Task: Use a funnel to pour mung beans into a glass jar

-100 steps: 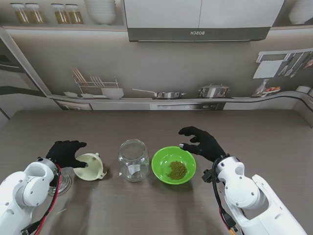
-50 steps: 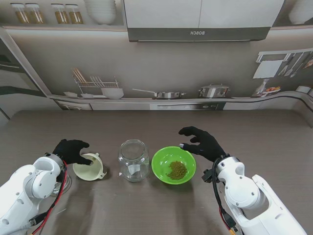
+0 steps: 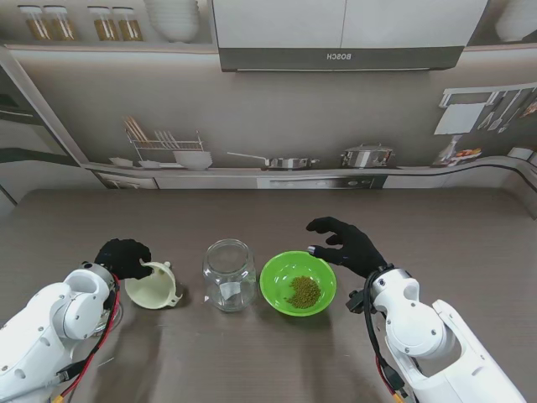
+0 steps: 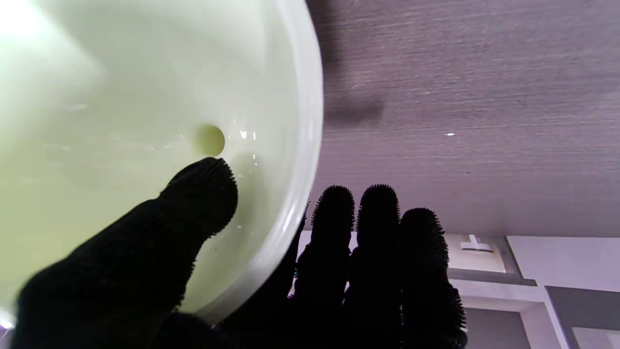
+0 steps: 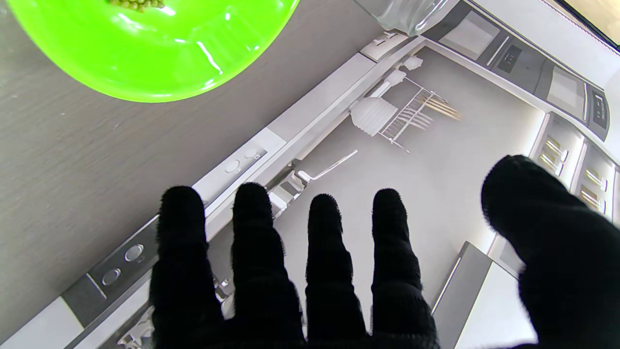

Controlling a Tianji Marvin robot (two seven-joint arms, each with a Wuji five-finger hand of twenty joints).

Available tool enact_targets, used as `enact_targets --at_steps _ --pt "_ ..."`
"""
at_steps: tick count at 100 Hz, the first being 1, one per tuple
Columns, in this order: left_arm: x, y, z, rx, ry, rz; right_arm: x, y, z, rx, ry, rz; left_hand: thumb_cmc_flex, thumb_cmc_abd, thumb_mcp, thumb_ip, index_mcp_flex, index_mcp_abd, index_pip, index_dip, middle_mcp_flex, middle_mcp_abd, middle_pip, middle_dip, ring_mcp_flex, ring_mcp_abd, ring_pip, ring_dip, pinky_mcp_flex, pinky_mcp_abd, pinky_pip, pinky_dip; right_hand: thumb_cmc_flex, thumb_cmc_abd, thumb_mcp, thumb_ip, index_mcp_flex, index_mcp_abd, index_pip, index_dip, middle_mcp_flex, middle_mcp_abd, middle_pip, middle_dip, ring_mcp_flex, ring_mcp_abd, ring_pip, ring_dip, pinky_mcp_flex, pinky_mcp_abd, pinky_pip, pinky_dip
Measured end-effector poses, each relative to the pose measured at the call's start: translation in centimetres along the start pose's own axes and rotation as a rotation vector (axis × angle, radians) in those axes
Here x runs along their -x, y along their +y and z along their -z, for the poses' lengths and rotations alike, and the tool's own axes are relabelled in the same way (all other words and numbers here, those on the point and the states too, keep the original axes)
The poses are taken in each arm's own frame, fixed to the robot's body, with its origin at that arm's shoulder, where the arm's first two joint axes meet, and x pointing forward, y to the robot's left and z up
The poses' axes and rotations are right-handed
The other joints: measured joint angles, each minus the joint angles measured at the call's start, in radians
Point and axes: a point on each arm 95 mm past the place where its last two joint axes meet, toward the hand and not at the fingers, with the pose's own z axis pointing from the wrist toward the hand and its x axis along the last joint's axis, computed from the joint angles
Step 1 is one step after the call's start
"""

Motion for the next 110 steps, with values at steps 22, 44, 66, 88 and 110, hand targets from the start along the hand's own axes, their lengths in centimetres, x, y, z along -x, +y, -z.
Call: enact_targets --at_steps 22,44,66,88,110 --pt "0.0 0.4 -0.3 -0.008 -0.008 0.027 0.0 0.0 0.0 0.001 0.0 -0.006 0.186 0.001 -0.1 -0.054 0.046 -0.056 0.236 0.027 0.116 -0.017 0.043 0.104 0.087 0.015 0.071 0.066 0.042 0.021 0.079 0.014 0.0 0.011 0.0 0.0 0.0 0.001 0.0 0.0 0.0 0.0 0.0 0.0 0.0 0.0 0.0 0.0 0.0 0.0 0.0 0.0" --pt "-0.3 0.7 -0.4 -0.031 -0.005 0.068 0.0 -0.1 0.0 -0.001 0.0 -0.008 0.211 -0.013 -0.06 -0.063 0.092 -0.063 0.399 0.004 0.239 -0.034 0.095 0.429 0.159 0.032 0.25 0.22 0.075 0.048 0.176 0.059 0.0 0.011 0.0 0.0 0.0 0.003 0.0 0.0 0.0 0.0 0.0 0.0 0.0 0.0 0.0 0.0 0.0 0.0 0.0 0.0" --pt "-0.7 0.9 -0.2 -0.049 -0.02 0.214 0.0 -0.1 0.0 -0.003 0.001 -0.012 0.177 -0.095 0.104 -0.063 0.093 -0.005 0.488 0.026 0.271 0.002 0.215 0.66 0.17 0.069 0.451 0.396 0.075 0.102 0.261 0.147 0.0 0.012 0.0 0.0 0.0 0.004 0.0 0.0 0.0 0.001 0.0 0.0 0.0 0.0 0.0 0.0 0.0 0.0 0.0 0.0" --pt "-1.2 0.3 0.2 -0.077 -0.071 0.401 0.0 -0.2 0.0 -0.005 0.001 -0.014 0.137 -0.161 0.259 -0.064 0.09 0.067 0.594 0.13 0.296 0.062 0.409 0.919 0.183 0.146 0.695 0.565 0.075 0.232 0.37 0.292 0.0 0.025 0.0 0.0 0.0 0.006 0.0 0.0 0.0 0.001 0.0 0.0 0.0 0.0 0.0 0.0 0.0 0.0 0.0 0.0" --pt "-2.1 -2.0 1.1 -0.106 -0.086 0.488 0.0 -0.3 0.0 -0.008 0.0 -0.017 0.126 -0.197 0.322 -0.064 0.09 0.089 0.616 0.178 0.312 0.082 0.453 0.957 0.197 0.179 0.75 0.591 0.075 0.291 0.397 0.353 0.0 0.025 0.0 0.0 0.0 0.007 0.0 0.0 0.0 0.006 0.0 0.0 0.0 0.0 0.0 0.0 0.0 0.0 0.0 0.0"
